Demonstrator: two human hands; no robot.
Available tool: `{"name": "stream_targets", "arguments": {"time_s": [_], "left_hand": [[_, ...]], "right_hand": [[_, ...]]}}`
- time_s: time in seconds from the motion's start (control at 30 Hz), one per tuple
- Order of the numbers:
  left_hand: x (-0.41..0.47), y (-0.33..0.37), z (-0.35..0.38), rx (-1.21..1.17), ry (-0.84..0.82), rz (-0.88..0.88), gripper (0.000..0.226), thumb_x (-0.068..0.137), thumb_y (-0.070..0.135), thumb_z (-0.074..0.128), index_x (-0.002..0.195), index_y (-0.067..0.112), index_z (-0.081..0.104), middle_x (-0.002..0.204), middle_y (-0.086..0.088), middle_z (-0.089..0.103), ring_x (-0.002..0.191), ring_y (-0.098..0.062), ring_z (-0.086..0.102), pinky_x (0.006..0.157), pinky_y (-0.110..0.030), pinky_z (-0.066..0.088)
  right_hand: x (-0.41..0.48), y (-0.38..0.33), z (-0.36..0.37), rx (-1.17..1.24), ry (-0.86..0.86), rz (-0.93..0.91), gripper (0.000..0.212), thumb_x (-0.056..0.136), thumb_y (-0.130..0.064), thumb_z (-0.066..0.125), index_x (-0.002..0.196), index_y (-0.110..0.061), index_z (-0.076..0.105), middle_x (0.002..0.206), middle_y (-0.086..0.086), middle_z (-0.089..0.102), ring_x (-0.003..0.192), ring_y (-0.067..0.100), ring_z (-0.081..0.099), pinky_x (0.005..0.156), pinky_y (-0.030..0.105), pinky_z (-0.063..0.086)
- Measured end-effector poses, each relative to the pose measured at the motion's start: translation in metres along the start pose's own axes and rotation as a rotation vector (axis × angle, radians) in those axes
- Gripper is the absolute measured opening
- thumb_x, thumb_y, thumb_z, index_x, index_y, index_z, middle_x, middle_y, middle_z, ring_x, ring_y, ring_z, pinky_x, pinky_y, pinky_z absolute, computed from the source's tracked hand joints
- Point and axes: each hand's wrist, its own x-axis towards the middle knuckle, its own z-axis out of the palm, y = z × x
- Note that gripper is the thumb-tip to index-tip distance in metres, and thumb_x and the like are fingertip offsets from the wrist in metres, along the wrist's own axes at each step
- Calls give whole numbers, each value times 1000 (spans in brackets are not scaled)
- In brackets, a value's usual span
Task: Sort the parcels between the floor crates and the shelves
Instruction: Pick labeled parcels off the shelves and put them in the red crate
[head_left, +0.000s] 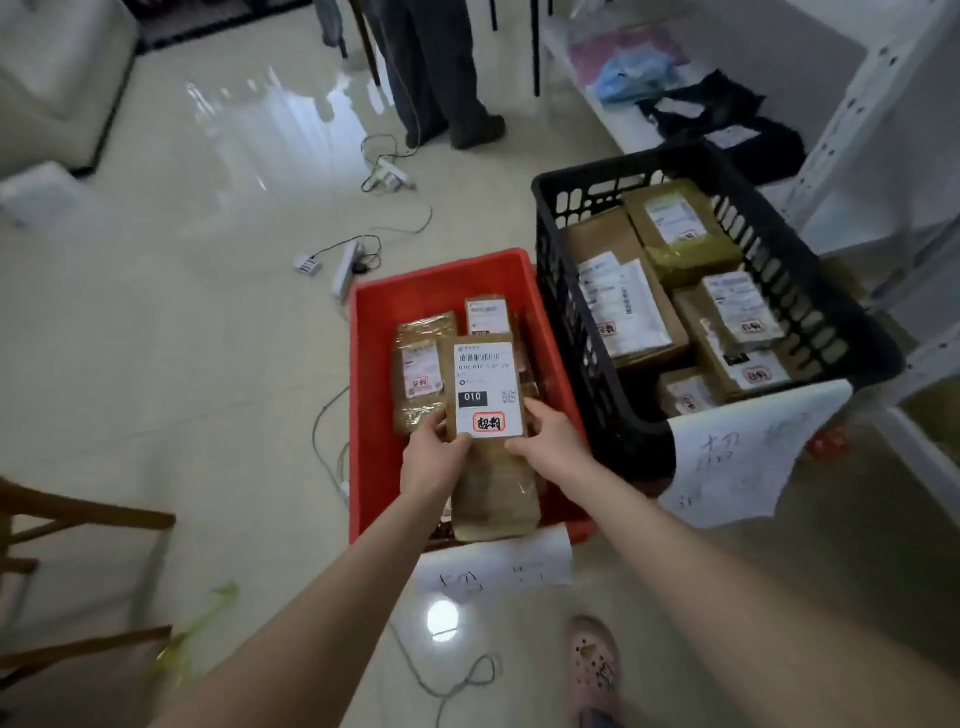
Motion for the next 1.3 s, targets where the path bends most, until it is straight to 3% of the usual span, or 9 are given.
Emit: {"name": "stream_targets", "arguments": {"time_s": [0.17, 0.3, 0.53, 0.63, 0.77, 0.87, 0.97, 1.17, 1.3], "left_hand": [[79, -12, -8, 24, 40, -71, 52, 87, 22, 61, 136, 18, 48, 127, -2, 61, 112, -18, 59, 95, -33, 47], [137, -14, -17, 66, 103, -85, 53, 87, 23, 57, 138, 16, 47, 129, -7, 58, 115, -21, 57, 97, -36, 47], [225, -19, -28, 82, 118, -60, 41, 91, 22, 52, 132, 15, 50, 126, -7, 59, 114, -24, 57, 98, -41, 47], [244, -28, -25, 123, 55, -82, 42, 91, 23, 54, 132, 13, 47, 127, -8, 59, 113, -26, 57, 97, -43, 47], [251, -44, -24, 254, -51, -46, 54, 82, 6, 54, 134, 16, 41, 130, -11, 53, 120, -27, 51, 100, -40, 45], [243, -43, -22, 463, -3, 39, 66, 82, 11, 58, 142, 15, 33, 148, -14, 32, 136, -28, 34, 104, -39, 37], [226, -32, -17, 712, 22, 248, 74, 83, 23, 62, 147, 14, 26, 154, -12, 23, 137, -29, 33, 100, -42, 43], [186, -1, 13, 1012, -296, 491, 75, 84, 21, 62, 149, 14, 24, 158, -10, 13, 142, -29, 24, 108, -40, 36], [145, 11, 43, 1120, -425, 604, 75, 86, 26, 63, 148, 18, 21, 157, -6, 11, 139, -28, 29, 98, -37, 45]], "right_hand": [[83, -10, 37, 11, -102, 16, 73, 78, -2, 65, 143, -25, 41, 127, 0, 61, 95, 11, 58, 61, 12, 44], [143, -27, 66, -21, -147, 6, 76, 80, -2, 64, 147, -21, 34, 138, 5, 54, 121, 22, 52, 97, 34, 47], [221, -39, 111, 9, -126, -28, 69, 84, -13, 60, 147, -26, 33, 138, 0, 53, 115, 18, 53, 83, 27, 41], [241, -36, 124, 12, -142, -2, 72, 84, -14, 58, 148, -27, 30, 141, -1, 50, 111, 16, 53, 88, 29, 46], [245, -28, 132, -5, -217, 36, 78, 81, -10, 58, 150, -26, 25, 141, 2, 49, 103, 15, 54, 89, 31, 49], [233, -19, 126, -139, -120, 33, 76, 82, -18, 63, 149, -23, 27, 146, 7, 41, 128, 25, 44, 101, 35, 39], [210, -10, 109, -282, -6, 21, 71, 84, -20, 63, 147, -21, 32, 145, 9, 38, 131, 29, 38, 104, 37, 37], [149, 5, 61, -483, 81, 41, 70, 86, -27, 63, 147, -28, 28, 146, 3, 34, 130, 27, 37, 102, 36, 37], [101, 16, 32, -461, 122, 73, 64, 89, -29, 61, 145, -27, 30, 142, 0, 36, 128, 24, 40, 103, 36, 38]]}}
